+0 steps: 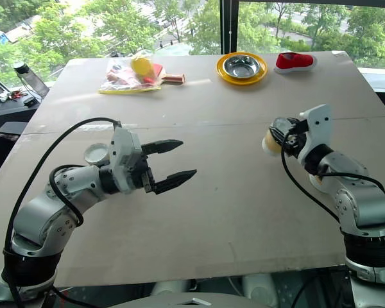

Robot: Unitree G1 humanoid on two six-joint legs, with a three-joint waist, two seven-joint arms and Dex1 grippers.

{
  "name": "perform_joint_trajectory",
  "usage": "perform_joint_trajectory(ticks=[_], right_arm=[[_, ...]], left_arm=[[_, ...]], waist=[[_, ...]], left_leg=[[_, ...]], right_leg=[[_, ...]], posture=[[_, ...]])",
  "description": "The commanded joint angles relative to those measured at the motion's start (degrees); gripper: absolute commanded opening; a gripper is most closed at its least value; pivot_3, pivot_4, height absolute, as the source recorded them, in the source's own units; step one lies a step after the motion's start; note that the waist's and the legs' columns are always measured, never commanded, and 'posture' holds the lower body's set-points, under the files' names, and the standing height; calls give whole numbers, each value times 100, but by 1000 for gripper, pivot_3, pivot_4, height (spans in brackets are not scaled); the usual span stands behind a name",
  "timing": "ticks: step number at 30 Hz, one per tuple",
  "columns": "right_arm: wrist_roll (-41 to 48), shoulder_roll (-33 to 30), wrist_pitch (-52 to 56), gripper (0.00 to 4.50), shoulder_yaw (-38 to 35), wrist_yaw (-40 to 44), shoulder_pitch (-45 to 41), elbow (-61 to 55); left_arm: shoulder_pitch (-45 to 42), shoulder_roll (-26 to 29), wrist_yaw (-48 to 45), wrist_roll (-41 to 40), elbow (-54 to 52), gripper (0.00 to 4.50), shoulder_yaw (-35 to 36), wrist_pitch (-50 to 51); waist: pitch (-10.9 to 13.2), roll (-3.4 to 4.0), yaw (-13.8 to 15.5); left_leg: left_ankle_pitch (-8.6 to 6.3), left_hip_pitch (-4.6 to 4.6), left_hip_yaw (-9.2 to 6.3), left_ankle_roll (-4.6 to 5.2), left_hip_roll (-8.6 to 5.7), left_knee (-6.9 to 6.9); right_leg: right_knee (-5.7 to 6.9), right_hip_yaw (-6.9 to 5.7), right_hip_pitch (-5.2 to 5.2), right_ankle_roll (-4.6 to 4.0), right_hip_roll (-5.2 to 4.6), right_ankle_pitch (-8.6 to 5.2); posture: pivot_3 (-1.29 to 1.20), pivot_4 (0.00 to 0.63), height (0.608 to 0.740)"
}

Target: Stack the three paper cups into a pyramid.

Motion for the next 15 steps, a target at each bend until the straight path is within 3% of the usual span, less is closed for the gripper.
perform_joint_trajectory(ticks=[1, 6, 15], right_arm=[[-53, 372, 42, 2086, 496, 40, -488, 2], [-504, 974, -273, 2086, 1418, 346, -1256, 760], [-1159, 1543, -851, 2086, 1919, 670, -1941, 1887]], left_arm=[[276, -111, 376, 216, -347, 4500, 264, -179], [832, -299, 873, 394, -609, 4500, 653, -258], [1610, -566, 1210, 593, -853, 4500, 778, -478]], waist=[[0, 0, -10], [0, -2, -63], [-1, -3, -43]], left_leg=[[0, 0, 2, 0, 1, 0], [0, 0, 5, -1, 2, 1], [1, 0, 5, -1, 2, 1]], right_leg=[[1, 3, -2, 0, -1, 0], [6, 8, -7, 0, -5, 1], [9, 5, -9, 0, -14, 1]], posture=[[0, 150, 740], [0, 150, 740], [0, 150, 740]])
